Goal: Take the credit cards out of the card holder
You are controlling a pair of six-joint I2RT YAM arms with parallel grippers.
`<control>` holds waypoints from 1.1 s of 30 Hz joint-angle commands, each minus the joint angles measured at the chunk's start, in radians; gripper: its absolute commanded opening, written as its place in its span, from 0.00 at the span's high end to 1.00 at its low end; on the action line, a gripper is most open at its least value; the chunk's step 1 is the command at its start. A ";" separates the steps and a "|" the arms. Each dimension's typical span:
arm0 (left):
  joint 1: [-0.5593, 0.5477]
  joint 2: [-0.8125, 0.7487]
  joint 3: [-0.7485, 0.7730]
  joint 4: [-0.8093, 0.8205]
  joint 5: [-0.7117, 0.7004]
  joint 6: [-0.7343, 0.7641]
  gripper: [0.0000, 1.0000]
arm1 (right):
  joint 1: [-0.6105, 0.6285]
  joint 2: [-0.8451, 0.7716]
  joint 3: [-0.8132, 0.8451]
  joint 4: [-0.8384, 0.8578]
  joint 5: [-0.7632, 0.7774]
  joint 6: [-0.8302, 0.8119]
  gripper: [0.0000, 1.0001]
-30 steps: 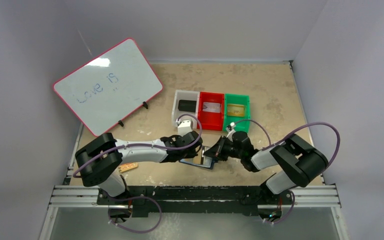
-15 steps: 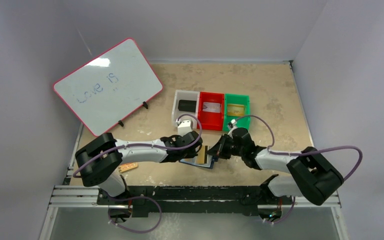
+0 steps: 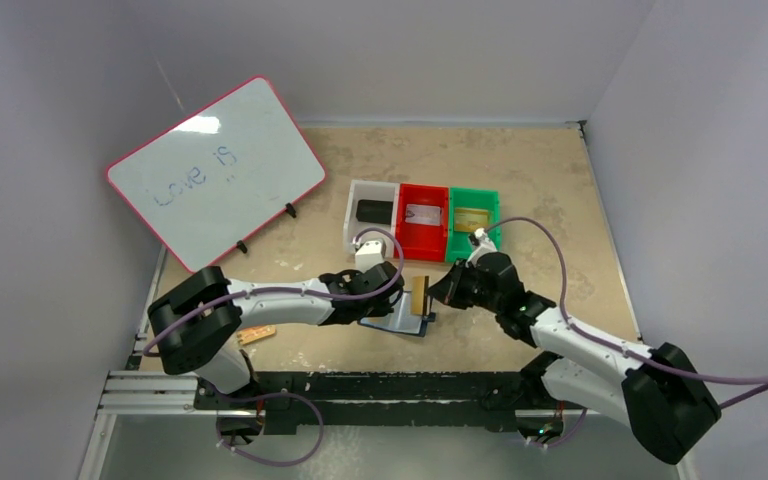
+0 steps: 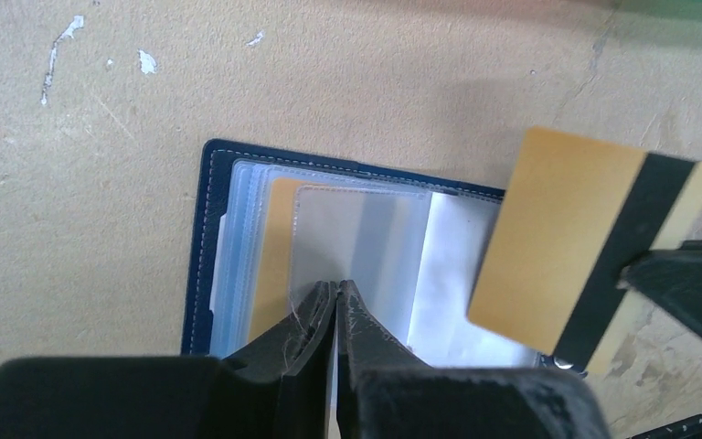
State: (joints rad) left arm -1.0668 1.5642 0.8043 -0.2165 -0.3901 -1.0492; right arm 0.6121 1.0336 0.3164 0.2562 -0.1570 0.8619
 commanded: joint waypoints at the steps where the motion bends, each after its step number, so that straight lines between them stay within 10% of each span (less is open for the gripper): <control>1: 0.008 -0.034 -0.007 -0.027 -0.011 0.045 0.94 | -0.004 -0.074 0.062 -0.065 0.087 -0.142 1.00; 17: 0.008 -0.084 0.039 0.001 0.019 0.098 0.83 | -0.004 -0.294 0.030 0.049 0.070 -0.323 1.00; 33: 0.007 -0.095 0.039 0.024 0.082 0.129 0.79 | -0.006 -0.320 0.273 -0.080 0.520 -0.978 1.00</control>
State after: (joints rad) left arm -1.0668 1.5131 0.8211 -0.2253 -0.3264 -0.9455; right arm 0.6121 0.6601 0.4736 0.2150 0.1471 0.1444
